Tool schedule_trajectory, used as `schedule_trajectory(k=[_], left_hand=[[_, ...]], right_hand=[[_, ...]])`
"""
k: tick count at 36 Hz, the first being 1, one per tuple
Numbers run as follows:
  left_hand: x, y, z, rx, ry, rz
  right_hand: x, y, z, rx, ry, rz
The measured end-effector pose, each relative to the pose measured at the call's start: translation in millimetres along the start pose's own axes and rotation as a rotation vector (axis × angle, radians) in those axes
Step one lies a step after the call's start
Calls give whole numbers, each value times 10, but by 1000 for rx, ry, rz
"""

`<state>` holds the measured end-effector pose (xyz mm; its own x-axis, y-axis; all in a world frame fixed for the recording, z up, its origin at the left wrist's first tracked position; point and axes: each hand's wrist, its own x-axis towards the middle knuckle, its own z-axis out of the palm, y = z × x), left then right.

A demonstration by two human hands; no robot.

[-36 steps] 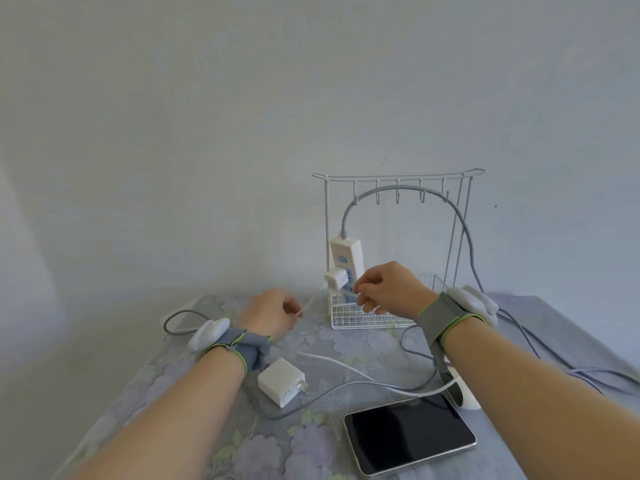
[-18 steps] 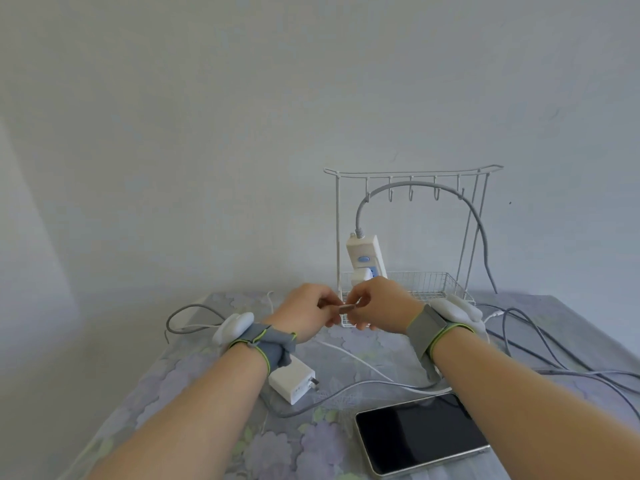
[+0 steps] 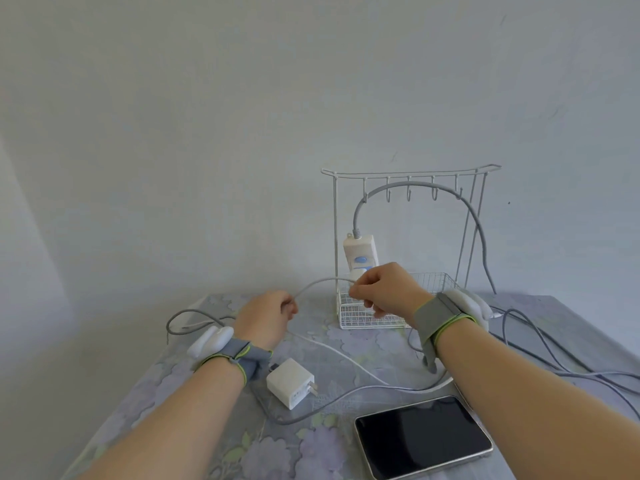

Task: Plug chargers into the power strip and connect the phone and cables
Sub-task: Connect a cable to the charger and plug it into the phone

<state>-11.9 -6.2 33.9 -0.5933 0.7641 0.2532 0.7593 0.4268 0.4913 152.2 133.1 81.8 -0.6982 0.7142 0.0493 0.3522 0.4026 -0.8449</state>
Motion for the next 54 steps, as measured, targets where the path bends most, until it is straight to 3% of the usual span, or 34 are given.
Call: schedule_trajectory(k=[7, 12, 21, 23, 29, 39, 44, 54], left_hand=[[58, 394, -143, -89, 96, 146], [61, 546, -214, -123, 131, 187], [53, 47, -198, 65, -5, -26], [26, -24, -172, 50, -13, -42], [16, 103, -205, -40, 49, -3], [-28, 722, -348, -132, 101, 209], [-2, 657, -357, -144, 75, 175], [71, 292, -126, -61, -5, 44]], right_hand=[[-45, -274, -26, -234, 55, -246], [-86, -452, -147, -80, 60, -275], [-89, -360, -379, 400, 255, -92], [-98, -313, -412, 340, 252, -84], [-194, -371, -416, -31, 36, -129], [-127, -599, -297, -386, 60, -284], [-198, -580, -455, -163, 87, -266], [-137, -261, -978, 231, 539, -97]])
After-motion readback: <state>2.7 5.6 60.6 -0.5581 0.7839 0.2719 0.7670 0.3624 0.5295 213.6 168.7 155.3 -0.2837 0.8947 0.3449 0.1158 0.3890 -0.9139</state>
